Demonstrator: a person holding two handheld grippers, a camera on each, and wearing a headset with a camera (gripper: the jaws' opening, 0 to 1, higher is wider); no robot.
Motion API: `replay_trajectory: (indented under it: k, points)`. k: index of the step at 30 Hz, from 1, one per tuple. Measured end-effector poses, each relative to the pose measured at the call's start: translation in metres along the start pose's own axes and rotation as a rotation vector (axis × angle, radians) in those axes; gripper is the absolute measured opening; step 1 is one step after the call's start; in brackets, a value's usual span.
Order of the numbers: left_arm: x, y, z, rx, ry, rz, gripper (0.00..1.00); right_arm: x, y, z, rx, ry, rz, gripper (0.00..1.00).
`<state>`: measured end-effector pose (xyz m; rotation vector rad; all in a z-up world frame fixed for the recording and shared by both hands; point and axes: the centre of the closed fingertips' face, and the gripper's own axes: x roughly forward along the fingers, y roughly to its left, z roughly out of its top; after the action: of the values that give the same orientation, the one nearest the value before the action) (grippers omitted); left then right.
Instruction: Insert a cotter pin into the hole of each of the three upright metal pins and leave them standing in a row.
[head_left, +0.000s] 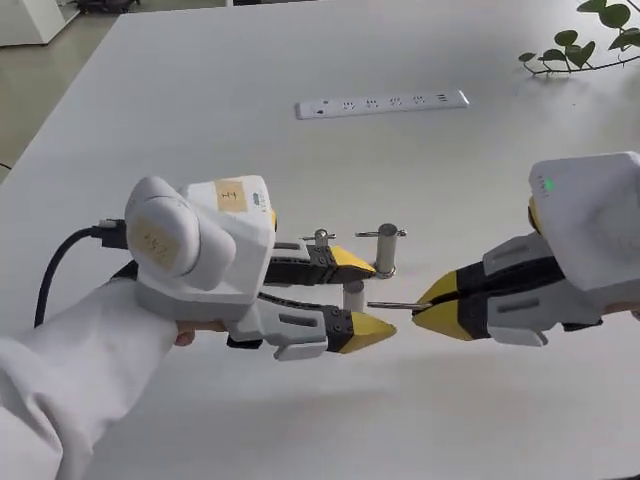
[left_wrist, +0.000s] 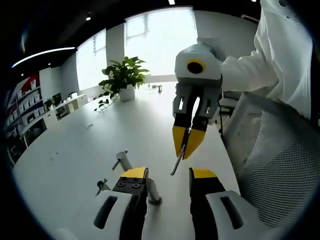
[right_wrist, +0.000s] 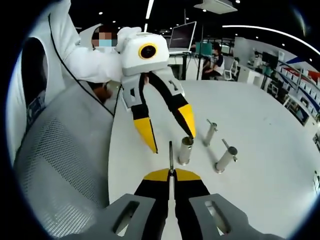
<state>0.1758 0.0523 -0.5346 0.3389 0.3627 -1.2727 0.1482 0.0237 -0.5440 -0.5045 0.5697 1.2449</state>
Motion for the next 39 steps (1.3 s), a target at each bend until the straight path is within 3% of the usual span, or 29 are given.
replay_trajectory:
  k: [5, 13, 22, 31, 39]
  points:
    - [0.002, 0.016, -0.014, -0.049, 0.003, 0.061, 0.34, 0.006, -0.012, -0.006, -0.017, 0.039, -0.015, 0.0]
    - [0.011, 0.019, -0.029, -0.111, 0.004, 0.054, 0.23, 0.01, -0.026, -0.014, -0.02, 0.078, -0.027, 0.0]
    - [0.017, 0.017, -0.024, -0.108, -0.007, 0.016, 0.12, 0.012, -0.029, -0.015, -0.037, 0.088, -0.014, 0.0]
    - [0.019, 0.017, -0.024, -0.103, -0.005, -0.011, 0.11, 0.018, -0.027, -0.01, -0.075, 0.089, 0.006, 0.0]
    - [0.019, 0.017, -0.024, -0.1, -0.001, -0.023, 0.11, 0.026, -0.034, -0.012, -0.117, 0.109, 0.025, 0.0]
